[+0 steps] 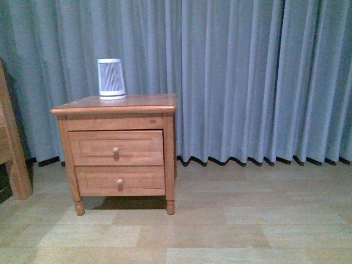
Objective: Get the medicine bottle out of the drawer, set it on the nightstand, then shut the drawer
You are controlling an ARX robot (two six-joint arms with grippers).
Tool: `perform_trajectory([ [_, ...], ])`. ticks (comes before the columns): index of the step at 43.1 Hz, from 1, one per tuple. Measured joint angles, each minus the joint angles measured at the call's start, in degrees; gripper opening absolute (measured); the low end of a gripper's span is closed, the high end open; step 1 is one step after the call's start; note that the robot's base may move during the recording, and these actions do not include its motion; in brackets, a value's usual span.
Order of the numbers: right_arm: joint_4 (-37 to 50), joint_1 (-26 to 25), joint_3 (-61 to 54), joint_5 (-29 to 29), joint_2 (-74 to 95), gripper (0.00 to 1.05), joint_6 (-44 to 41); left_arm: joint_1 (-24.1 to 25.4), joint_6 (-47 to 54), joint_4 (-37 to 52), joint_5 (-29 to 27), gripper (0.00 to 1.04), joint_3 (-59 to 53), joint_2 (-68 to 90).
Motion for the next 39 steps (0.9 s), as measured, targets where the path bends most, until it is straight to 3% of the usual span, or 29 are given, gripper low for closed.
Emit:
perform_trajectory([
  [39,0.0,0.0,0.0,0.0,0.0,0.98,0.0,0.0,0.0,0.0,0.0,0.98,0.0,0.0],
])
